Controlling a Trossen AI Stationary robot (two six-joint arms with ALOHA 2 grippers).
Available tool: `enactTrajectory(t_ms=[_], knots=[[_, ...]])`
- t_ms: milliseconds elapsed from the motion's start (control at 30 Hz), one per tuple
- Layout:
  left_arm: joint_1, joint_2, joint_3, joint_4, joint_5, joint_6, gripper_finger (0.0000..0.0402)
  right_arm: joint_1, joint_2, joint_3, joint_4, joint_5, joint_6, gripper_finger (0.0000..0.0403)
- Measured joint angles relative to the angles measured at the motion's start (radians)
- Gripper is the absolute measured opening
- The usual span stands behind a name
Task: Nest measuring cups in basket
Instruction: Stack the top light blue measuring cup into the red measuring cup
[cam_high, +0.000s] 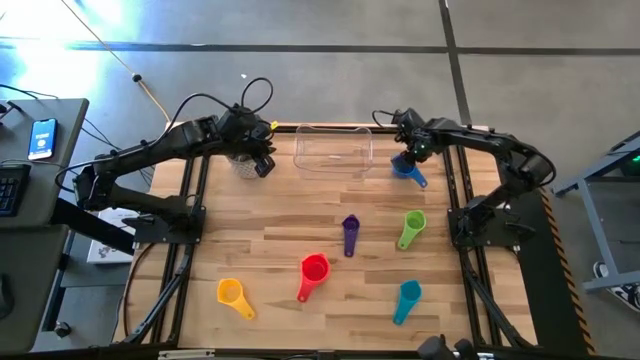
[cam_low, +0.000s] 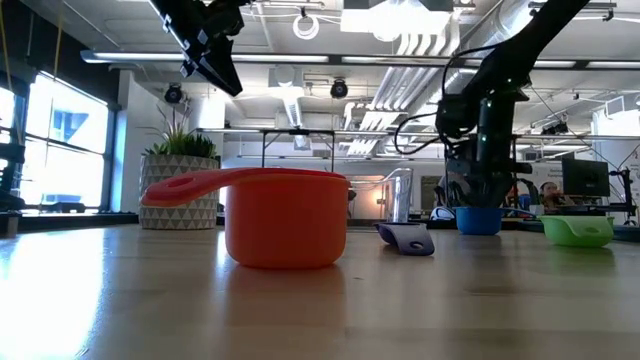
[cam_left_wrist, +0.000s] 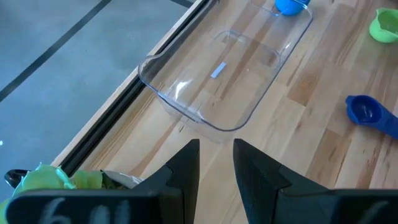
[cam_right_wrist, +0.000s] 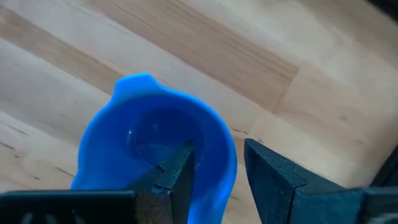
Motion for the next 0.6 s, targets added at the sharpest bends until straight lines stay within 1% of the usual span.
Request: enactTrajectory(t_ms=[133,333,400,500,600], knots=[[0.0,0.0,0.0,0.0,0.0,0.0,0.009,0.0,0.018,0.0,0.0,-0.008,0.036,0.0101],[0.0,0.0,0.0,-0.001,0.0,0.0,0.009,0.0,0.014,0.0,0.001,-0.027,0.1,0.0016],[0.0,0.0,0.0,-0.002,0.0,0.0,0.009,0.0,0.013,0.001,0.0,-0.03,0.125,0.0008],[0.0,0.0,0.0,-0.005,0.0,0.0,0.009,0.0,0.01,0.001,-0.014,-0.03,0.176,0.0012],[0.0,0.0,0.0,-0.016,0.0,0.0,0.009,0.008,-0.016,0.001,-0.033,-0.034,0.209,0.0004]])
